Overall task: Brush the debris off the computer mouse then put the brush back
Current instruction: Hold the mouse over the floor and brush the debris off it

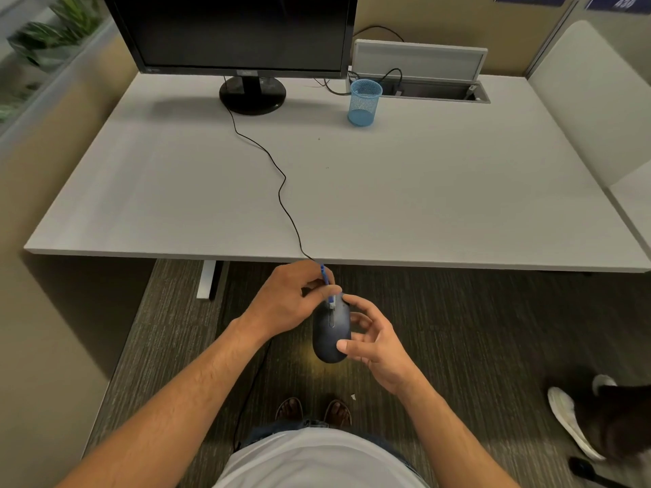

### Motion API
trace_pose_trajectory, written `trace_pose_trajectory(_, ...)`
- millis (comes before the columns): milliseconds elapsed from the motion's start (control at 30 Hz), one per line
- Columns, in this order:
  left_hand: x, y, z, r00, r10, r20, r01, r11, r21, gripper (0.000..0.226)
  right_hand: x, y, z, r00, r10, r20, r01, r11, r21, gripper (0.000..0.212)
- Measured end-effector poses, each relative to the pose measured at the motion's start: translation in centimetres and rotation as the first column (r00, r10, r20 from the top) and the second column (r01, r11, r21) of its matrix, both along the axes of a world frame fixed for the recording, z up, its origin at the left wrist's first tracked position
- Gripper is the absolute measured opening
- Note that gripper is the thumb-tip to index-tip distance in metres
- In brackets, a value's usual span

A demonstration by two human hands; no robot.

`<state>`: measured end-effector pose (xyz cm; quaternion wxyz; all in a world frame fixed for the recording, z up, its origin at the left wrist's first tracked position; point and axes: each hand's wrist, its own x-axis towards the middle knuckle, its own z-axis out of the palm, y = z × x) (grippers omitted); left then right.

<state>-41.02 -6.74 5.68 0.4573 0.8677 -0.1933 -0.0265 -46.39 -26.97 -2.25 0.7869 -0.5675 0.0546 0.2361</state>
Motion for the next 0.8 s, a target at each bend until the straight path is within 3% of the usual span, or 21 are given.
trace_pose_trajectory(267, 0.5, 0.1, -0.6, 0.999, -0.043, -0.024, 0.045, 0.991, 0.125, 0.016, -0.2, 0.0, 0.1, 1.0, 0.014, 0.011, -0.014, 1.0, -0.005, 0.076)
trace_pose_trajectory(533, 1.0, 0.4, -1.1, 0.997, -0.046, 0.066, 0.03, 0.976, 0.215, 0.018, -0.4, 0.0, -0.1, 1.0, 0.006, 0.003, -0.006, 1.0, -0.004, 0.079)
trace_pose_trajectory(800, 0.9, 0.3, -0.8, 0.999, 0.021, 0.049, -0.023, 0.999, 0.04, 0.012, -0.1, 0.0, 0.0, 1.0, 0.008, 0.004, -0.008, 1.0, 0.015, 0.078)
